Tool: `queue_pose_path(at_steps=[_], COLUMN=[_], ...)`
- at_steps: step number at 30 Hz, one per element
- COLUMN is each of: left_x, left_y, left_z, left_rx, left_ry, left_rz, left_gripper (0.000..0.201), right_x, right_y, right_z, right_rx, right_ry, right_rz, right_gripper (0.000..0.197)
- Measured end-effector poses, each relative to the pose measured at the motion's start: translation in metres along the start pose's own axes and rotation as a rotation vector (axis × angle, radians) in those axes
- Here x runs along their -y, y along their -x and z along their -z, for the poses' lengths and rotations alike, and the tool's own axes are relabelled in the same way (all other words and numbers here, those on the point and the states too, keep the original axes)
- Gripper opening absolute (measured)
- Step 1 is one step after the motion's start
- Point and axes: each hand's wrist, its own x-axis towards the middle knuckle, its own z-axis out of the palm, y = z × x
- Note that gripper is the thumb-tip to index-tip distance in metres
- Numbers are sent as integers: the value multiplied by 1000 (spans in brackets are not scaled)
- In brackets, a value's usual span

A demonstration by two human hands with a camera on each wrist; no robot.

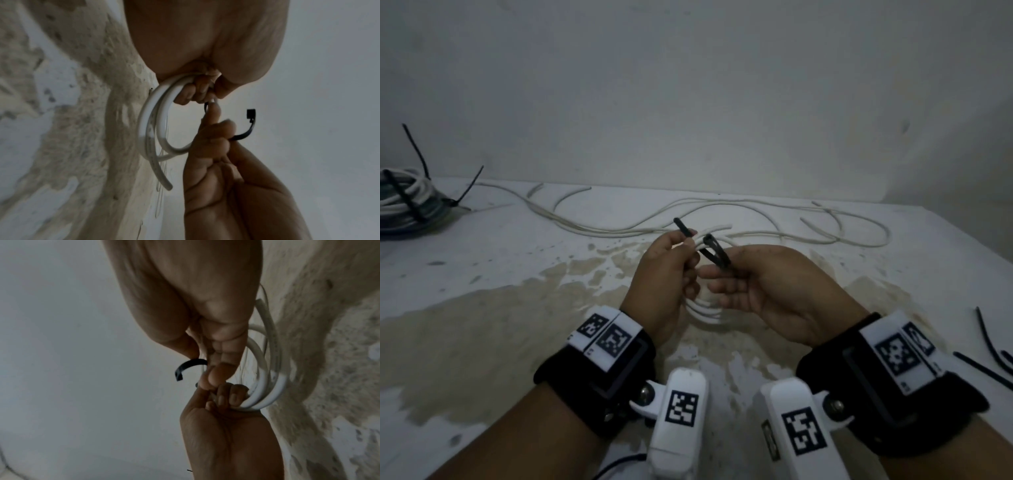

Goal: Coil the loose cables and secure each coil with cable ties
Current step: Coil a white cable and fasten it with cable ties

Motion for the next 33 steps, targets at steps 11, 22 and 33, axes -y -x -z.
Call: queue_pose_path(at_steps=[11, 22, 33], left_x=[-3, -3, -8], left_y=[1, 1, 9], left_z=[3, 4, 1], left_rx=[-34, -38, -36], left_ry=[-166, -513, -639], left_rz=[-69, -198, -350], left_gripper=[21, 32, 27], right_x=[1, -13, -19], right_y=[-4, -8, -4], right_z=[-5, 1, 5], right_rx=[-190, -207, -250], right_ry=[850, 420, 426], right_rz=[504, 562, 609], right_gripper=[9, 23, 14])
